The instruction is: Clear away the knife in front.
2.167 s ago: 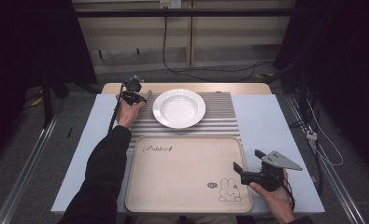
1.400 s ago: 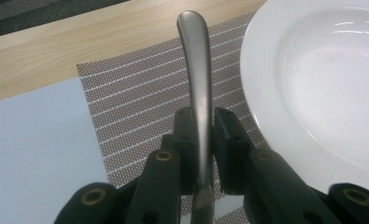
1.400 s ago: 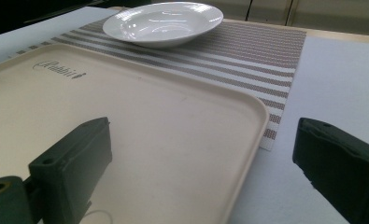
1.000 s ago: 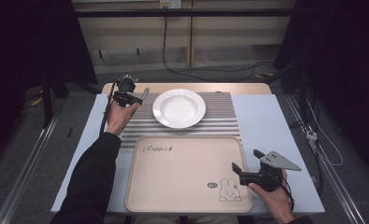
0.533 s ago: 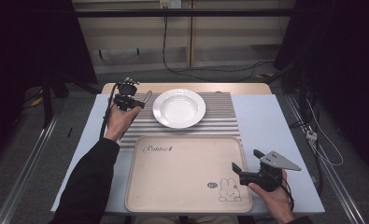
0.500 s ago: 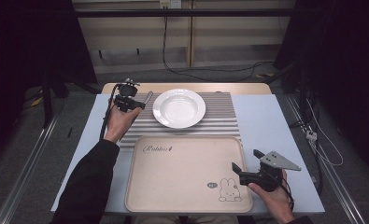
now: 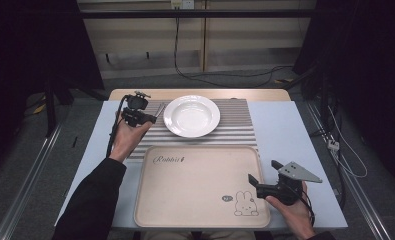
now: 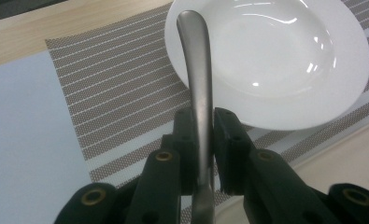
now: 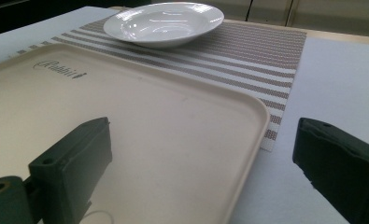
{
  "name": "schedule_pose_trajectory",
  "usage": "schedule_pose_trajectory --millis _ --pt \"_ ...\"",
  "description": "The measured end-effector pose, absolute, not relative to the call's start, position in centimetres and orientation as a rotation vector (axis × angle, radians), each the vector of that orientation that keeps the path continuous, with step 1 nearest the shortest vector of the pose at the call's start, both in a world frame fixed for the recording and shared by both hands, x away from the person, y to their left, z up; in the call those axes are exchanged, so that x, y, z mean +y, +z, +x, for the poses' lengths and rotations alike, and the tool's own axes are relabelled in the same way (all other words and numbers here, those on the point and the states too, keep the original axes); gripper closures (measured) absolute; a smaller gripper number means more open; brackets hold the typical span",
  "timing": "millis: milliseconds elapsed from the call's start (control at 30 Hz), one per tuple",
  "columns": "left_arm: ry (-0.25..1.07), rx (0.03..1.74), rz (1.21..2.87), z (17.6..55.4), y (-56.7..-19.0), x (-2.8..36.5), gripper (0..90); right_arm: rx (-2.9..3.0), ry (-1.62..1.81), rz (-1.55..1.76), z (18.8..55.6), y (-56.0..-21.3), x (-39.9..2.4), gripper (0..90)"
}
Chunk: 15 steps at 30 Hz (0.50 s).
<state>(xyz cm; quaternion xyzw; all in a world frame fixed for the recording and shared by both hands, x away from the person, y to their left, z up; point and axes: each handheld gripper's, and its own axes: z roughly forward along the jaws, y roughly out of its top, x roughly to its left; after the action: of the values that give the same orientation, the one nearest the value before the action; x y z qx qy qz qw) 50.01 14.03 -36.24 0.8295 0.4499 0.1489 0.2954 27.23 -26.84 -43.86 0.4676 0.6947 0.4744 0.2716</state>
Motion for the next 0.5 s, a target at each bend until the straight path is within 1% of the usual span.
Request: schedule_pose_trajectory --millis 67,133,267,400,500 --pt "0.42 1.187 2.229 49.5 -36.3 13.8 79.8 1.87 1.277 1.259 27.2 -43.9 -26.9 4.5" --pt "0.403 1.188 2.228 49.1 -36.3 13.9 79.8 1.871 1.277 1.258 27.2 -43.9 -26.9 4.5" --pt "0.422 1.167 2.247 48.1 -36.3 13.9 79.8 1.869 1.276 1.26 27.2 -43.9 -26.9 4.5" --pt "0.46 1.141 2.262 46.7 -36.3 13.5 79.8 1.87 1.277 1.259 27.2 -43.9 -26.9 4.5" --pt "0.437 1.121 2.264 45.6 -36.5 13.1 79.8 1.871 1.28 1.26 27.2 -43.9 -26.8 4.5"
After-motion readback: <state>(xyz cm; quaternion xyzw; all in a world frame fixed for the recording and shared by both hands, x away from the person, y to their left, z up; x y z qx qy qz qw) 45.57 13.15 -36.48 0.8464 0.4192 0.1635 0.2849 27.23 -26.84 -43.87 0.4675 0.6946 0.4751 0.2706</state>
